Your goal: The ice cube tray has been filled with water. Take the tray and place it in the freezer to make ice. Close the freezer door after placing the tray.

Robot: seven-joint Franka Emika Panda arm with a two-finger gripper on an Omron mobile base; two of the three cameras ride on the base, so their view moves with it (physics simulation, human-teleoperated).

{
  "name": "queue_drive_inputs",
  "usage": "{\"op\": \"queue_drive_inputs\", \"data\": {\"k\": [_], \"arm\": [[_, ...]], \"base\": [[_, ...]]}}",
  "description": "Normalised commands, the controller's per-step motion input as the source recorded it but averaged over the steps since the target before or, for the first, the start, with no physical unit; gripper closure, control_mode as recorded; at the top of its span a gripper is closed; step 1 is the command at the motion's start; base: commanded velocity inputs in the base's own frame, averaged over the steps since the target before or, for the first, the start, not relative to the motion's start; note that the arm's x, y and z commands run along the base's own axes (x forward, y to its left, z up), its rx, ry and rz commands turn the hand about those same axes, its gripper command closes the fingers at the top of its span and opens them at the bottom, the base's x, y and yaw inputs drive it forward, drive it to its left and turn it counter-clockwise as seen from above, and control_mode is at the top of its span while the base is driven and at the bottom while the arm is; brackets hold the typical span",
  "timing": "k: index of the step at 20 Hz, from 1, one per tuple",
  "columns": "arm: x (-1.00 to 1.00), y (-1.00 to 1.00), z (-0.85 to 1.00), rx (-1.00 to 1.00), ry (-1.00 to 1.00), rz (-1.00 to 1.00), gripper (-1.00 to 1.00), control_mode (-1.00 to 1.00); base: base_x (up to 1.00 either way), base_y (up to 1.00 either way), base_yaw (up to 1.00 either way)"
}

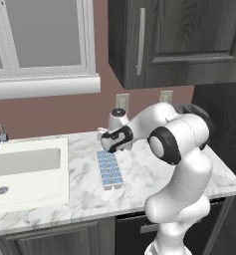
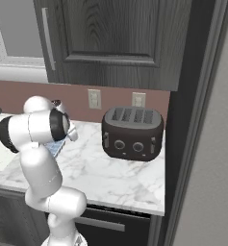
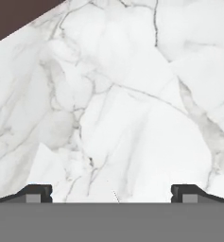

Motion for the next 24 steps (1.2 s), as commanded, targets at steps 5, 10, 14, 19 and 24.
{"op": "queue_drive_inputs", "data": {"k": [5, 10, 14, 19, 24], "arm": [[0.26, 0.06, -0.22, 0.02, 0.01, 0.00, -1.00, -1.00], [0.16, 0.14, -0.34, 0.00, 0.00, 0.00, -1.00, -1.00], [0.01, 0.14, -0.29, 0.00, 0.00, 0.00, -1.00, -1.00], [0.00, 0.15, -0.18, 0.00, 0.00, 0.00, -1.00, -1.00], [-0.02, 0.17, -0.07, 0.02, 0.05, -0.02, -1.00, -1.00]], "base": [[0.00, 0.00, 0.00], [0.00, 0.00, 0.00], [0.00, 0.00, 0.00], [0.00, 0.00, 0.00], [0.00, 0.00, 0.00]]}}
